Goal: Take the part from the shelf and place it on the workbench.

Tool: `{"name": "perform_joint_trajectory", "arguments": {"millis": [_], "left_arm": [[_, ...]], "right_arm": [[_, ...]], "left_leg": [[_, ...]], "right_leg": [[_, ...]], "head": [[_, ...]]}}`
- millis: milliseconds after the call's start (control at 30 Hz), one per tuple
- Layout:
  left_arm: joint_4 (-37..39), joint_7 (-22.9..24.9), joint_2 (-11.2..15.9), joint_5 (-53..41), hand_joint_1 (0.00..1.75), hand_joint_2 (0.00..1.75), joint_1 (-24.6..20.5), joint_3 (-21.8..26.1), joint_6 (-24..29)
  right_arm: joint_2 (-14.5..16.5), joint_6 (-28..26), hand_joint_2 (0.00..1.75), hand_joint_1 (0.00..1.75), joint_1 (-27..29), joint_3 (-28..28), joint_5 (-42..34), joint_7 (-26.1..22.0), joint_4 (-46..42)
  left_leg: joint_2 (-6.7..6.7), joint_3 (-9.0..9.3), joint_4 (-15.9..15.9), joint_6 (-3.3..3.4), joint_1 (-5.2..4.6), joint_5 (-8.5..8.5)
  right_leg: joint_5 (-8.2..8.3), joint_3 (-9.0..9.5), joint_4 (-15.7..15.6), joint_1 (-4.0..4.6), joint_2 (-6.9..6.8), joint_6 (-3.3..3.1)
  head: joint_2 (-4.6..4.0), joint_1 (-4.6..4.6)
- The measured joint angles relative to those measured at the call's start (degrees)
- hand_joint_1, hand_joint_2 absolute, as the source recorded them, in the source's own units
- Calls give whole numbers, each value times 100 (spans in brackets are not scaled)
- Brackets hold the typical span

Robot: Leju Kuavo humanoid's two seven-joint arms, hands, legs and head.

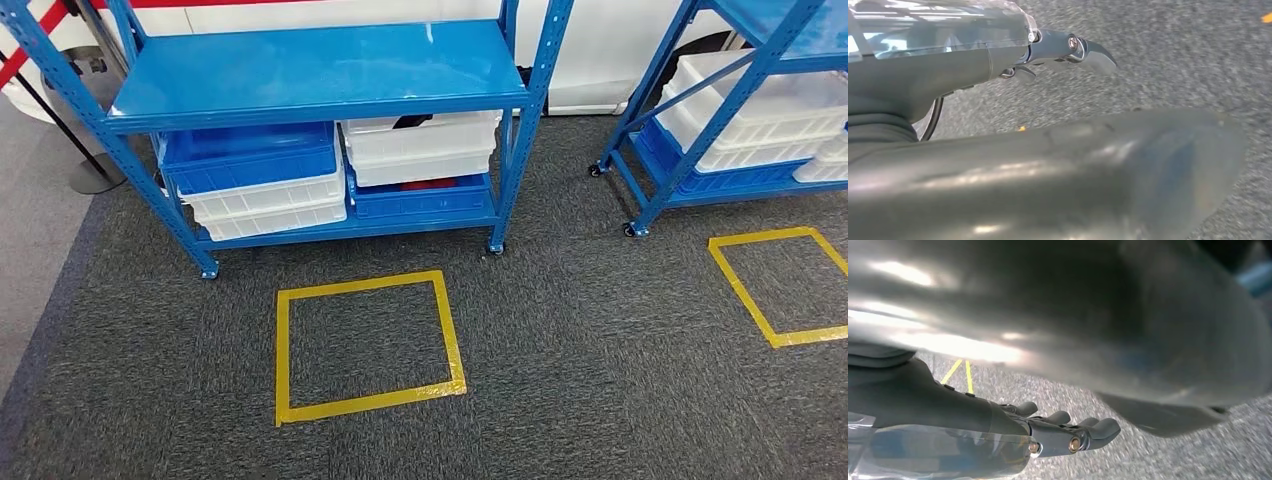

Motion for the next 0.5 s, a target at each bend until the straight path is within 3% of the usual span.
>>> {"name": "perform_joint_trajectory", "arguments": {"millis": [33, 67, 100, 167, 233, 300, 367, 433, 500], "left_arm": [[0, 43, 0, -22, 0, 0, 1, 0, -1], [0, 98, 0, -52, 0, 0, 0, 0, -1], [0, 178, -1, -96, 0, 0, -3, -2, -2], [0, 413, -1, -222, 0, 0, -11, -21, -11], [0, 764, 2, -364, 0, 0, -7, -57, -69], [0, 1148, 10, -449, 0, 0, 24, -85, -188], [1, 1528, 23, -480, 0, 0, 67, -95, -356], [2, 1902, 34, -496, 0, 0, 97, -98, -523], [2, 2160, 40, -504, 0, 0, 124, -98, -617]], "right_arm": [[-4, 52, 131, 0, -2, -18, -8, 88, 0], [-8, 114, 175, 0, -16, -37, -16, 207, 0], [-10, 185, 175, 0, -27, -61, -40, 355, 1], [-8, 350, 175, 0, -60, -132, -133, 669, 7], [8, 488, 175, 0, -112, -222, -214, 922, 12], [31, 565, 175, 0, -172, -282, -229, 1079, 11], [50, 645, 175, 0, -219, -326, -224, 1203, 10], [55, 762, 175, 0, -245, -369, -219, 1310, 10], [56, 859, 175, 0, -258, -396, -214, 1376, 10]], "left_leg": [[-62, 5, 7, -3, 1, -5], [-132, 12, 20, -12, 4, -12], [-206, 18, 40, -27, 8, -22], [-342, 0, 100, -76, 4, -46], [-438, -37, 127, -143, 0, -46], [-504, -53, 113, -215, 15, -34], [-344, -137, 293, -270, 13, -152], [-59, -429, 904, -307, 12, -468], [52, -730, 1508, -332, 27, -716]], "right_leg": [[73, -58, 57, -4, 2, 6], [259, 0, -120, -12, 10, 8], [508, 148, -478, -27, 54, 6], [822, 437, -1175, -55, 265, -11], [847, 522, -1409, -51, 384, -45], [868, 541, -1447, -47, 289, -107], [890, 584, -1501, -58, 171, -185], [886, 611, -1528, -46, 26, -237], [872, 616, -1527, -27, -94, -253]], "head": [[0, 0], [0, 0], [0, 0], [0, -1], [0, 0], [0, 0], [0, 0], [0, 0], [0, 0]]}}
